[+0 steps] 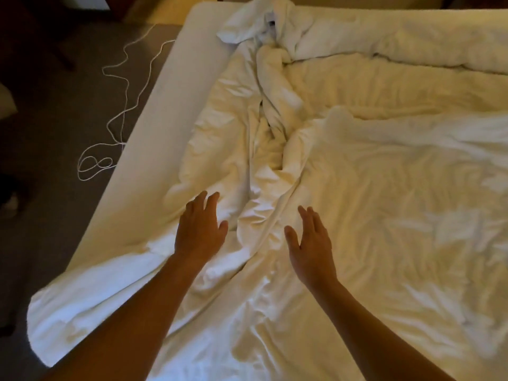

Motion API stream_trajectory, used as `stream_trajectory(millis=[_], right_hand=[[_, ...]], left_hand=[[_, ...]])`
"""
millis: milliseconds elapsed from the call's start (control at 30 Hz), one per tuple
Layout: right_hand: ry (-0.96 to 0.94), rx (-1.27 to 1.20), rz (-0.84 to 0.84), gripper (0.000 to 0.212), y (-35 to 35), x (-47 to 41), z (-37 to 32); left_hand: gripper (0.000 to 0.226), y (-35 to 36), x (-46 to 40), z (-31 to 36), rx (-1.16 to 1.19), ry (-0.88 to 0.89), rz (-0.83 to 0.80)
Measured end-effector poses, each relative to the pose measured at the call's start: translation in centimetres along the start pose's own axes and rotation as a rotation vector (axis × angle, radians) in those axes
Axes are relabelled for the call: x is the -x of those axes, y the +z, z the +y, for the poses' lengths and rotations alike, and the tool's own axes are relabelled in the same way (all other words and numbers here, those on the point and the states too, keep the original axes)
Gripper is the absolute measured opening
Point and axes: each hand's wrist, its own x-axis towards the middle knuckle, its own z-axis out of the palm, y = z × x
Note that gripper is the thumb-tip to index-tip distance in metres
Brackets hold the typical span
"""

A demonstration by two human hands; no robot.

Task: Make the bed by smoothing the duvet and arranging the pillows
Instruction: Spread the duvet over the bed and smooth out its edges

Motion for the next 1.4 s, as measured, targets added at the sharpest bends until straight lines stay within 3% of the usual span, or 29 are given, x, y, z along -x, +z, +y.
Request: stream_trajectory(millis=[200,367,467,600,733,900,1033,1100,1167,1267,1333,1400], right_hand=[[-0.031,0.046,0.006,0.067,2.7,-9.6,-1.7],[-0.064,0.076,0.025,0.071,5.6,-16.0,-2.9],[-0.064,0.120,-0.005,0.071,7.7,-18.5,-3.1],[-0.019,0.216,-0.013,0.071,8.9,-20.2,-3.3],[0.025,0.212,0.050,0.068,9.1,-20.2,-5.0],[-0.010,0.149,-0.074,0.067,10.2,-20.4,-8.3],[-0.014,0.168,-0.094,0.068,10.8,-21.0,-10.0],[0.024,0.186,-0.103,0.068,11.1,-21.4,-10.3],[0.051,0.202,-0.080,0.067,11.3,-21.7,-10.5],[0.067,0.219,-0.023,0.066,11.6,-21.9,-10.9],[0.088,0.230,-0.011,0.064,11.6,-22.3,-11.0],[0.105,0.242,-0.002,0.062,11.6,-22.7,-10.7]], left_hand=[[0.118,1.3,-10.7,-1.6,-0.012,-0.140,-0.187],[0.129,4.2,-17.3,-1.1,-0.021,-0.076,-0.271],[0.113,5.4,-20.1,-0.2,-0.132,-0.050,-0.271],[0.056,3.4,-23.6,-2.1,-0.185,0.005,-0.234],[0.024,-3.0,-27.2,-8.0,-0.279,-0.018,-0.018],[0.018,-8.7,-29.9,-14.3,-0.283,-0.159,0.164],[0.041,-7.9,-30.8,-14.4,-0.291,-0.288,0.022],[0.064,-7.1,-31.3,-13.5,-0.373,-0.217,-0.033],[0.079,-6.2,-32.1,-12.1,-0.374,0.010,-0.019],[0.077,-4.4,-33.6,-9.1,-0.296,0.357,0.032],[0.078,-3.2,-34.8,-6.6,-0.232,0.438,-0.020],[0.087,-2.0,-36.0,-4.8,-0.228,0.403,-0.106]])
